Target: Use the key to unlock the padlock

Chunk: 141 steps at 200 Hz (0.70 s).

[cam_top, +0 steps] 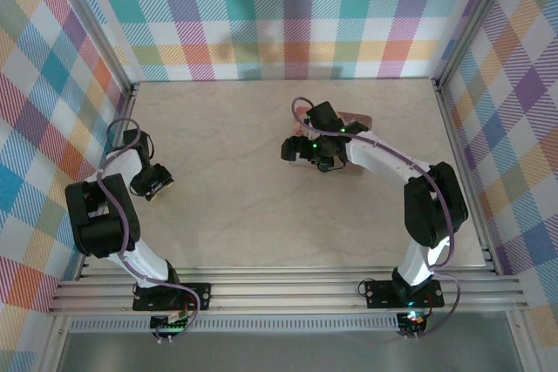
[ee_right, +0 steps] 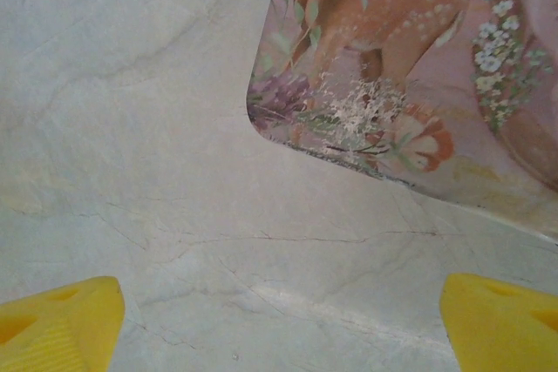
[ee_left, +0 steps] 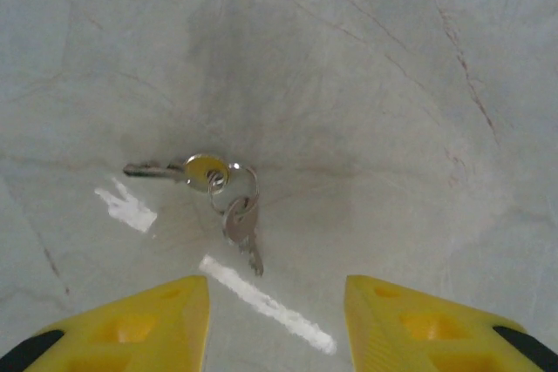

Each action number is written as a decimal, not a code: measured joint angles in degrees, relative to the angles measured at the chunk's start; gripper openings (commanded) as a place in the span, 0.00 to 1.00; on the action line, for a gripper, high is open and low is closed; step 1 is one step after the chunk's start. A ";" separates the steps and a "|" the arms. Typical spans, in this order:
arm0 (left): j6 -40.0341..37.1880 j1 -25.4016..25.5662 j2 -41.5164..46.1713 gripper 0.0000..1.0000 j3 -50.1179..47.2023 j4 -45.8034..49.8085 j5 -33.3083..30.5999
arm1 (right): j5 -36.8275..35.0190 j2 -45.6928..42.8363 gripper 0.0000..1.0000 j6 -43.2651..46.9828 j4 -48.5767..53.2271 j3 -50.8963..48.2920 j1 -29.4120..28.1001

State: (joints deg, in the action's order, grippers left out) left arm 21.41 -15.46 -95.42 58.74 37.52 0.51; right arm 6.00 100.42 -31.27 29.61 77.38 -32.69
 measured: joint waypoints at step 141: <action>0.28 -0.59 -4.33 0.01 1.03 -0.90 -3.89 | -1.95 1.62 0.93 1.70 1.27 3.19 -0.02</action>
State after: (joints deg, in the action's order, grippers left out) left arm 21.69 -16.05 -99.74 59.77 36.62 -3.38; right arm 4.05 102.04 -29.56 30.87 80.58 -32.71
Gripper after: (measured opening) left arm 0.063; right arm 0.937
